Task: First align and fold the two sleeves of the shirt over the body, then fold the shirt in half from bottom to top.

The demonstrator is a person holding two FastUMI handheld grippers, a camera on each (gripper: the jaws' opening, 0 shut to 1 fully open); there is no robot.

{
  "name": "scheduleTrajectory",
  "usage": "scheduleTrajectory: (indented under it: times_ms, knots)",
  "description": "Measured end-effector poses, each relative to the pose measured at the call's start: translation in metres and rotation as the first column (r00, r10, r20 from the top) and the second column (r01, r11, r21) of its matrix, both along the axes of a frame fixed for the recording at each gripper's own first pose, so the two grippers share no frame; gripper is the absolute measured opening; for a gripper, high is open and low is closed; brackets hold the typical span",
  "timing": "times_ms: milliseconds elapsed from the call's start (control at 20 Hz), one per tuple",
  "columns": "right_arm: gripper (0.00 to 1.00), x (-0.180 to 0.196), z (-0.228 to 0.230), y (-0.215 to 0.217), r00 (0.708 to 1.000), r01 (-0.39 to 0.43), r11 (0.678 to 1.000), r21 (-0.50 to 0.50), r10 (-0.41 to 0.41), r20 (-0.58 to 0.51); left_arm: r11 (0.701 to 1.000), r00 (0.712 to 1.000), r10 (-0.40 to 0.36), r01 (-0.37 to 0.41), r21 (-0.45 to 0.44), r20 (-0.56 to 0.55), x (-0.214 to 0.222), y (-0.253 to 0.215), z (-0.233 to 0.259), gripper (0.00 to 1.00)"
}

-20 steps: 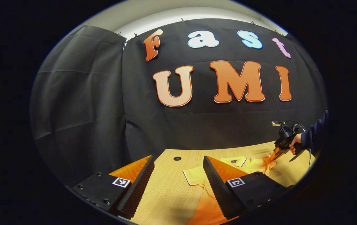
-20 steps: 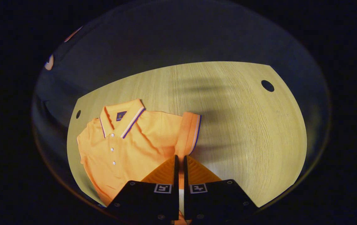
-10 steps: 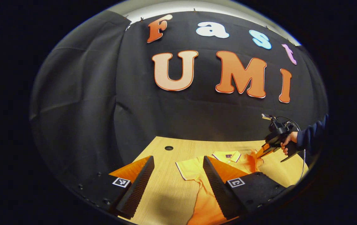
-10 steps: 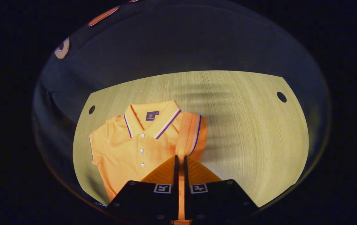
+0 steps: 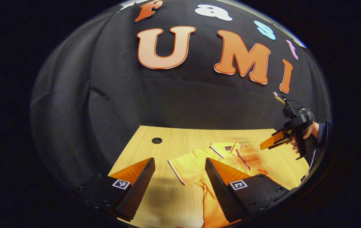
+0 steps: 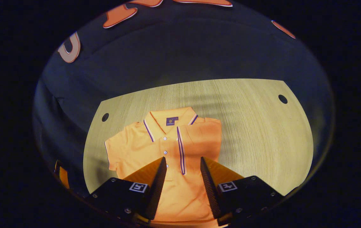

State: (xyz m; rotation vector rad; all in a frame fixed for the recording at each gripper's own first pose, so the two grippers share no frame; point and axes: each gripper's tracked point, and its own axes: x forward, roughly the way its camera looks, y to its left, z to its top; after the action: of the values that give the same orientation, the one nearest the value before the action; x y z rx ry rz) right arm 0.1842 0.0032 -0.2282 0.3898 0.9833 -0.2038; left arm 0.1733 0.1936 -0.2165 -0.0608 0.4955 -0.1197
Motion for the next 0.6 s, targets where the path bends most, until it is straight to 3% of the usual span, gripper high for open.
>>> scheduleTrajectory:
  times_ms: [300, 450, 600]
  knots:
    - [0.91, -0.044, 0.047, -0.014, 0.989, 0.081, 0.993, -0.086, -0.069, 0.13, 0.998, 0.972, -0.053, 0.055, 0.002, -0.229, 0.051, -0.01, -0.06, 0.98]
    - [0.94, -0.078, 0.064, -0.028, 0.982, 0.113, 0.986, -0.126, -0.091, 0.163, 0.999, 0.927, -0.032, 0.045, 0.024, -0.374, 0.063, -0.013, -0.095, 0.98]
    - [0.94, -0.109, 0.09, -0.046, 0.97, 0.162, 0.976, -0.149, -0.129, 0.208, 0.999, 0.883, -0.004, -0.015, -0.036, -0.47, 0.071, -0.016, -0.115, 0.98]
